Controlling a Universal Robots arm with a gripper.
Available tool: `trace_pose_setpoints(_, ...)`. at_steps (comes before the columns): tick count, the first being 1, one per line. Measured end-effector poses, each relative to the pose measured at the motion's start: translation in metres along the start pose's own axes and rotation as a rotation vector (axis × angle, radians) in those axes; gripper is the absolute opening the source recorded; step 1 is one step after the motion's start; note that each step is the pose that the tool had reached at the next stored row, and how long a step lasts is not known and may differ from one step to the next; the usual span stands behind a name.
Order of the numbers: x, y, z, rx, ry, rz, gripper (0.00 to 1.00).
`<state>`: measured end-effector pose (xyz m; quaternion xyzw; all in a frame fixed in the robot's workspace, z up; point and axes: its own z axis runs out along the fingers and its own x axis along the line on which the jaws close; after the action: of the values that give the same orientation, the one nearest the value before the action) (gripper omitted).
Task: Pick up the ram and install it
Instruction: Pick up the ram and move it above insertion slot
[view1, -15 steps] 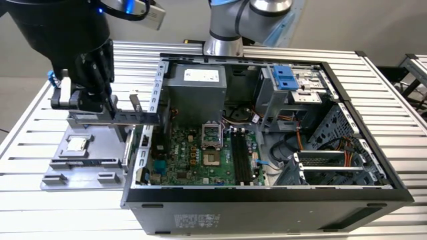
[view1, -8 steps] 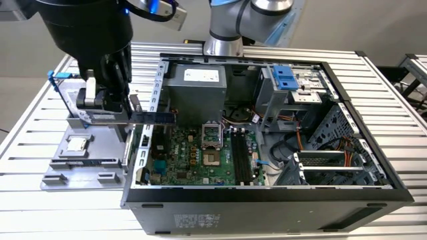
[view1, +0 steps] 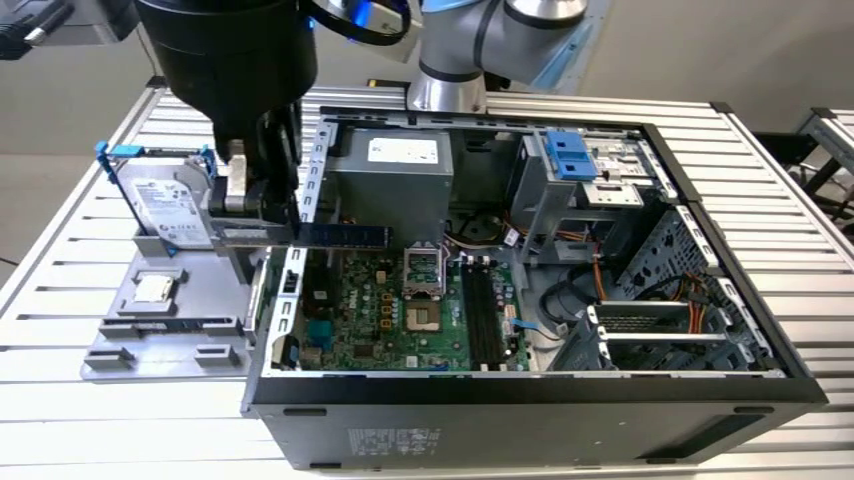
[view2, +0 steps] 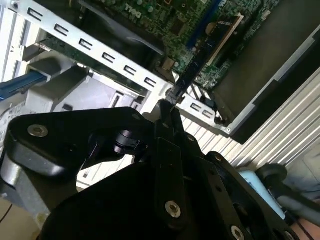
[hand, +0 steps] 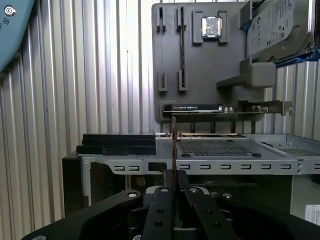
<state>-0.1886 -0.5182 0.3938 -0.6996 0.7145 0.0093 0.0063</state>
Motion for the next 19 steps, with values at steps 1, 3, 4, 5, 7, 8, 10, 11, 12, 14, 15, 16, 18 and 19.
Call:
trace_pose_setpoints(1,-0.0001,-0.0033,0.0000,-0.0001,0.0000,0.000,0.00)
trace_pose_setpoints(3,-0.0004,-0.0101,0.0000,-0.0001,0.0000,0.001,0.00)
trace_pose_setpoints(4,-0.0006,-0.0134,0.0000,-0.0002,0.0000,0.001,0.00)
trace_pose_setpoints(5,-0.0007,-0.0167,0.0000,-0.0002,-0.0001,0.001,0.00)
trace_pose_setpoints(7,-0.0010,-0.0233,0.0000,-0.0003,-0.0001,0.002,0.00)
trace_pose_setpoints(8,-0.0011,-0.0265,-0.0001,-0.0004,-0.0001,0.002,0.00)
trace_pose_setpoints(10,-0.0013,-0.0331,-0.0001,-0.0005,0.0000,0.002,0.00)
trace_pose_setpoints(11,-0.0015,-0.0362,-0.0001,-0.0005,0.0000,0.003,0.00)
trace_pose_setpoints(12,-0.0016,-0.0391,-0.0001,-0.0005,0.0000,0.003,0.00)
trace_pose_setpoints(14,-0.0019,-0.0448,-0.0002,-0.0005,0.0000,0.005,0.00)
trace_pose_setpoints(15,-0.0021,-0.0475,-0.0002,-0.0004,0.0000,0.006,0.00)
trace_pose_setpoints(16,-0.0022,-0.0502,-0.0002,-0.0004,0.0000,0.007,0.00)
trace_pose_setpoints(18,-0.0026,-0.0553,-0.0002,-0.0004,0.0000,0.009,0.00)
trace_pose_setpoints(19,-0.0027,-0.0579,-0.0002,-0.0003,-0.0001,0.010,0.00)
